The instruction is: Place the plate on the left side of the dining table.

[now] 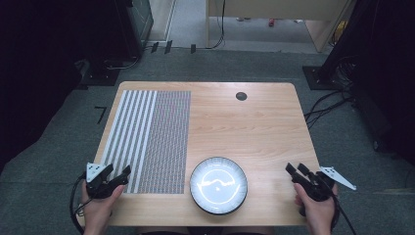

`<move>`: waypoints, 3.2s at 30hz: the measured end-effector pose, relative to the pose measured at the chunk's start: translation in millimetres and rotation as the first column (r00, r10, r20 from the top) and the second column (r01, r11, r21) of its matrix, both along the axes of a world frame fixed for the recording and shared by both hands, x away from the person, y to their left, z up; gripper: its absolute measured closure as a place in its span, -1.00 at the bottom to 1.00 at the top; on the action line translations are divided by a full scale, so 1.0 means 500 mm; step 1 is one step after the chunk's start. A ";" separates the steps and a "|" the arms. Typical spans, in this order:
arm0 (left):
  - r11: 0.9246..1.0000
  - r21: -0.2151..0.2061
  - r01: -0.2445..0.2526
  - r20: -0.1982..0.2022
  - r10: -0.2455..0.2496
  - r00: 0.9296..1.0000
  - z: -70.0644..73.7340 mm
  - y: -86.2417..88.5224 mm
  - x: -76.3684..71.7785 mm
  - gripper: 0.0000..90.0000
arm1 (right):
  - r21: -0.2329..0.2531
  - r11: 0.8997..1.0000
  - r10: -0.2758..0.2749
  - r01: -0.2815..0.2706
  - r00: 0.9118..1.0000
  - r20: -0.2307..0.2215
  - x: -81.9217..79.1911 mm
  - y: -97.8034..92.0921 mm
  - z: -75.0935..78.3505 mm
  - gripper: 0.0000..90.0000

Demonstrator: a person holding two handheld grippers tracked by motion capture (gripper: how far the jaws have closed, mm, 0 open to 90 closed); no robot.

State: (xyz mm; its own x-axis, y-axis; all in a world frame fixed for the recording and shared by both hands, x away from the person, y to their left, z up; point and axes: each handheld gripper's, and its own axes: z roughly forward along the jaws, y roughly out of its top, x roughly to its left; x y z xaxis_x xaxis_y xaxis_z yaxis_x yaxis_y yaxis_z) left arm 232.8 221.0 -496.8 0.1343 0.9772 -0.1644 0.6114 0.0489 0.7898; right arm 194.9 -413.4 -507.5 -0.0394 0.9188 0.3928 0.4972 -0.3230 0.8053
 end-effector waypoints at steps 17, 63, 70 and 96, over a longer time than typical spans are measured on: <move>0.999 -0.047 0.005 -0.122 -0.011 0.992 -0.008 0.039 0.003 -0.53 | -0.194 0.980 -0.089 0.055 0.982 -0.168 0.005 -0.024 -0.032 -0.20; 0.987 -0.129 0.093 -0.105 -0.107 0.989 0.006 -0.006 0.003 -0.45 | -0.107 0.994 -0.019 0.010 0.996 -0.084 -0.018 0.055 0.028 -0.06; 0.984 -0.134 0.119 -0.100 -0.133 0.986 0.008 -0.023 0.002 -0.44 | -0.106 0.994 0.009 -0.016 0.997 -0.074 -0.018 0.080 0.037 0.10; 0.964 -0.161 0.211 -0.060 -0.223 0.973 0.032 -0.115 0.012 -0.21 | -0.067 0.990 0.121 -0.125 0.991 -0.061 -0.006 0.149 0.051 0.40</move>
State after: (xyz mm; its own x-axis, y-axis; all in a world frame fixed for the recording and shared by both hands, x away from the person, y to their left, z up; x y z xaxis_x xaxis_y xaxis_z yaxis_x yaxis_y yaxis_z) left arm 239.1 163.4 -480.9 0.3214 0.8886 -0.3273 0.6795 0.0243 0.7333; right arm 192.1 -338.7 -482.2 -0.1333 0.9339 0.3318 0.5754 -0.1996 0.7931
